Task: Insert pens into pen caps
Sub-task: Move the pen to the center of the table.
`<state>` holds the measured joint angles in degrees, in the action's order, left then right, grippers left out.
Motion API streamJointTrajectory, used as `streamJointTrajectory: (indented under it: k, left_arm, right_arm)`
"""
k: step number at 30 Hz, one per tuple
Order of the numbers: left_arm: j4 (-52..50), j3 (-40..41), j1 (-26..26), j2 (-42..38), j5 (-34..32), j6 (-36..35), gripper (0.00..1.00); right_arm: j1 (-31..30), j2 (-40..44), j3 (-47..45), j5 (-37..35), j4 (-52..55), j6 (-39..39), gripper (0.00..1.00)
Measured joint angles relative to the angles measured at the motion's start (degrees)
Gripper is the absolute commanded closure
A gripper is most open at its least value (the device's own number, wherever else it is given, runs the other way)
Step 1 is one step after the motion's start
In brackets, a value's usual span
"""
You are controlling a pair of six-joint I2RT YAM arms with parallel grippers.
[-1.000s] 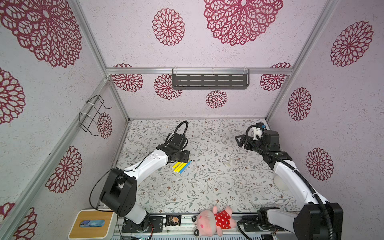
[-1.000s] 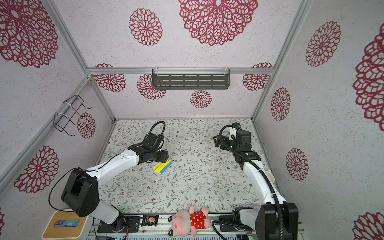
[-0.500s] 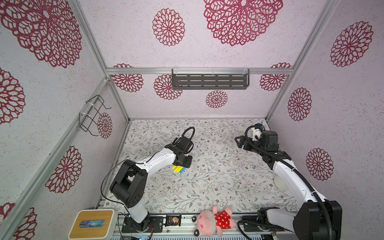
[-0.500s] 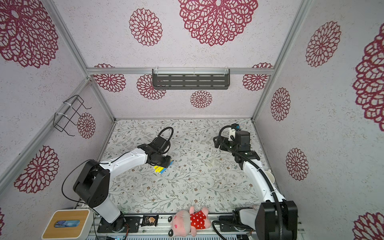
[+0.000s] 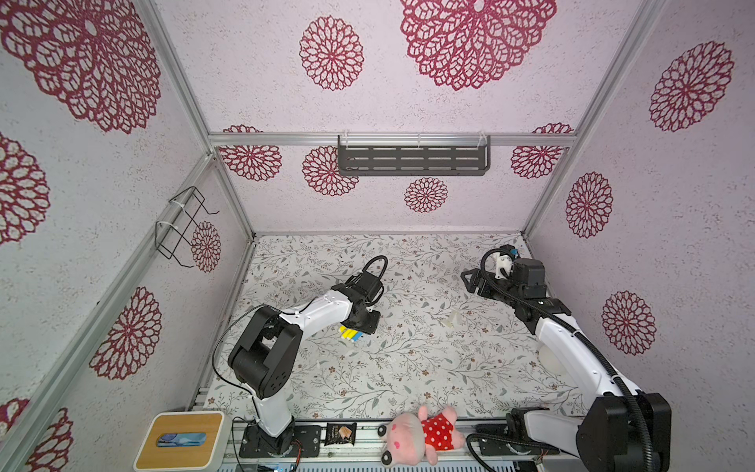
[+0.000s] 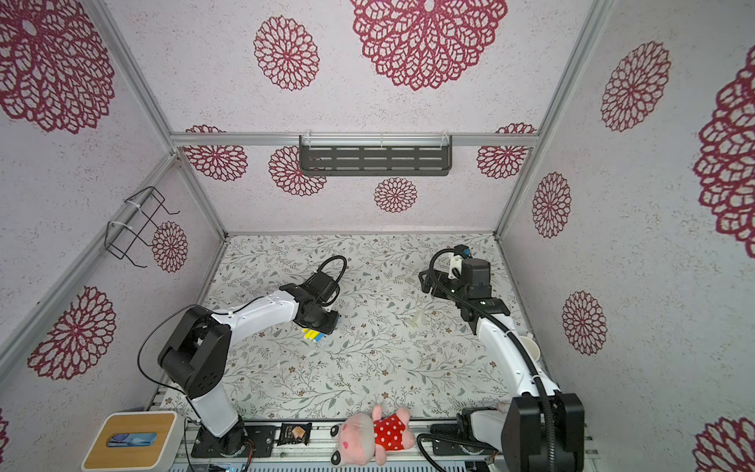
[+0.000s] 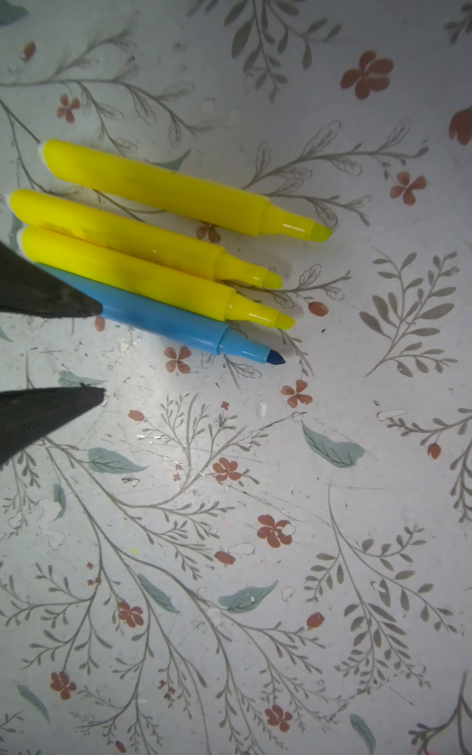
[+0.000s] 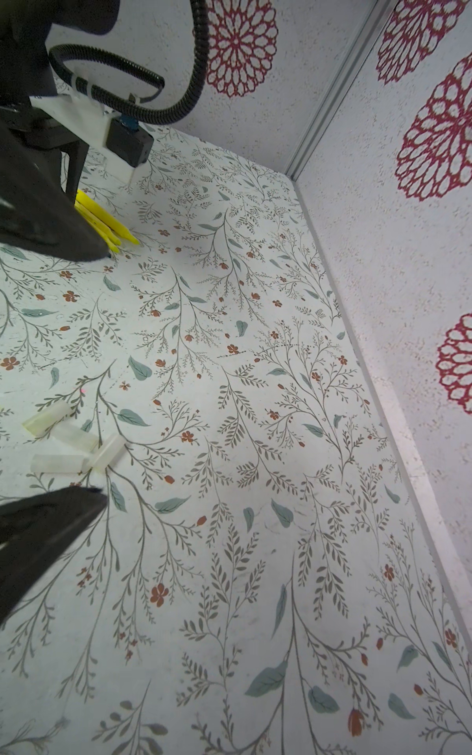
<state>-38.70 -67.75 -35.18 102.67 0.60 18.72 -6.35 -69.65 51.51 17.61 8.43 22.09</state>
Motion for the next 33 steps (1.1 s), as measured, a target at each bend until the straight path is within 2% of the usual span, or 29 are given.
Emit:
streamJointTrajectory:
  k: [33]
  left_arm:
    - [-2.7, -1.7, 0.0, 3.2, -2.5, -2.1, 0.7]
  right_arm:
    - [-0.5, 0.1, -0.6, 0.4, -0.9, 0.3, 0.12]
